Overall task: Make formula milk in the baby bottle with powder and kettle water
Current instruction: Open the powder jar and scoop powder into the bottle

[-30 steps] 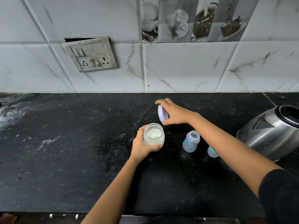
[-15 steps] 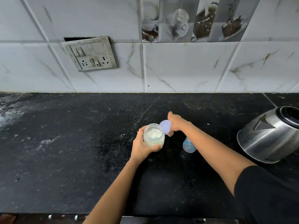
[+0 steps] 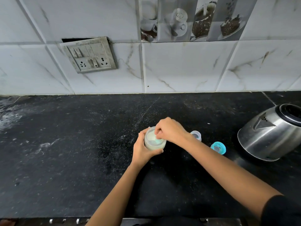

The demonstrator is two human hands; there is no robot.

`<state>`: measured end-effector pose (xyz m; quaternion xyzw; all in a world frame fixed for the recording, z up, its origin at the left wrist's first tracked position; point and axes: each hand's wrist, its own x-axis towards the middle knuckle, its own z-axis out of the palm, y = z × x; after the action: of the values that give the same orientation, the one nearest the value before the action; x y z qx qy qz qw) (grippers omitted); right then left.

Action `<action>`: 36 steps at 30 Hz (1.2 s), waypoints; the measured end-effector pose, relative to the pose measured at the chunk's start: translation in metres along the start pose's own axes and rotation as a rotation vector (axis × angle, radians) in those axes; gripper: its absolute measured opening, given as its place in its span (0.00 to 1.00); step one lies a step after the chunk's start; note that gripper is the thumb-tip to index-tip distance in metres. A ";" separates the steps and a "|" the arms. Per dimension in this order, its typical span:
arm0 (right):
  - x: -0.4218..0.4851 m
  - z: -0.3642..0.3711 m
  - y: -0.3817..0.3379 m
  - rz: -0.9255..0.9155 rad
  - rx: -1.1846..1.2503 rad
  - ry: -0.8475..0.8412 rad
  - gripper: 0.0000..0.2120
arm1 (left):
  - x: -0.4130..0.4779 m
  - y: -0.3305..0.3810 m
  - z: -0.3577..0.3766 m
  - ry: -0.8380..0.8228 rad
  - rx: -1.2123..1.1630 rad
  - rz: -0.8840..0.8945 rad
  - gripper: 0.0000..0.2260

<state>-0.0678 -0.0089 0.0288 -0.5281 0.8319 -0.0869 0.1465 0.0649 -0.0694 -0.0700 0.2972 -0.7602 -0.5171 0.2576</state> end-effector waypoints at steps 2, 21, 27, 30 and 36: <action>0.004 0.011 -0.009 -0.018 -0.118 -0.073 0.07 | -0.002 0.001 -0.001 -0.015 -0.012 -0.004 0.41; -0.004 0.009 -0.008 -0.028 0.001 0.040 0.04 | -0.002 -0.002 0.000 -0.010 0.008 -0.007 0.41; -0.016 0.005 0.013 0.093 0.224 0.181 0.03 | -0.004 0.001 0.001 -0.013 0.037 -0.006 0.41; -0.021 0.008 0.019 0.141 0.293 0.248 0.07 | -0.004 0.001 0.001 -0.008 0.047 -0.009 0.40; -0.027 0.012 0.013 0.104 0.206 0.262 0.07 | -0.007 0.003 0.002 -0.007 0.056 -0.014 0.40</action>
<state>-0.0640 0.0211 0.0180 -0.4508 0.8567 -0.2322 0.0943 0.0676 -0.0627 -0.0687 0.3079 -0.7730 -0.4986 0.2429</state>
